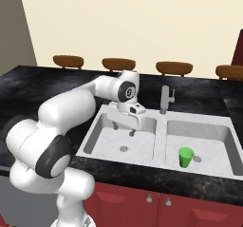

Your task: Move any existing items from the left basin to the right basin for drying. Then move the mug from the counter to the left basin of the sink for washing.

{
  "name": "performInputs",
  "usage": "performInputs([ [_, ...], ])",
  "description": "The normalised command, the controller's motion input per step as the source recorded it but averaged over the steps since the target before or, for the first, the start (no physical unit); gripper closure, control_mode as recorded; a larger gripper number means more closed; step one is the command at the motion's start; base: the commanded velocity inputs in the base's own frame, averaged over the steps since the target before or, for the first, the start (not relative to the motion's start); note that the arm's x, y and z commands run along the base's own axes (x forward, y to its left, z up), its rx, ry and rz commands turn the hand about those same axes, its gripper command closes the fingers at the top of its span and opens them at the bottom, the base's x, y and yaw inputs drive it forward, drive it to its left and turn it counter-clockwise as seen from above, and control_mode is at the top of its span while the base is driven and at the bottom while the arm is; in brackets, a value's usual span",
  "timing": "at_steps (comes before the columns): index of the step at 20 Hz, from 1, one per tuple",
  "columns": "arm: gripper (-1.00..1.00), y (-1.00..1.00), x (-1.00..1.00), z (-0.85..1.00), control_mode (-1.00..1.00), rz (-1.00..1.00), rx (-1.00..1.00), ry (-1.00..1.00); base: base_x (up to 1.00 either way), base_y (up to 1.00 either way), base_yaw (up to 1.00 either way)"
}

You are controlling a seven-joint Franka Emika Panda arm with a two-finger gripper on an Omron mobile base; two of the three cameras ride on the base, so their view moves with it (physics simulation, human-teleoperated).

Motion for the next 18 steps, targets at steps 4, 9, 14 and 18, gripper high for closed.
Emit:
performInputs([
  [4,-1.0,0.65,-0.13,0.09,-1.0,0.0,0.0,0.0,0.0,0.0,0.0],
  [9,-1.0,0.62,-0.06,0.1,-1.0,0.02,0.0,0.0,0.0,0.0,0.0],
  [14,-1.0,0.61,-0.01,0.09,-1.0,0.03,0.0,0.0,0.0,0.0,0.0],
  [18,-1.0,0.58,0.0,0.09,-1.0,0.05,0.0,0.0,0.0,0.0,0.0],
])
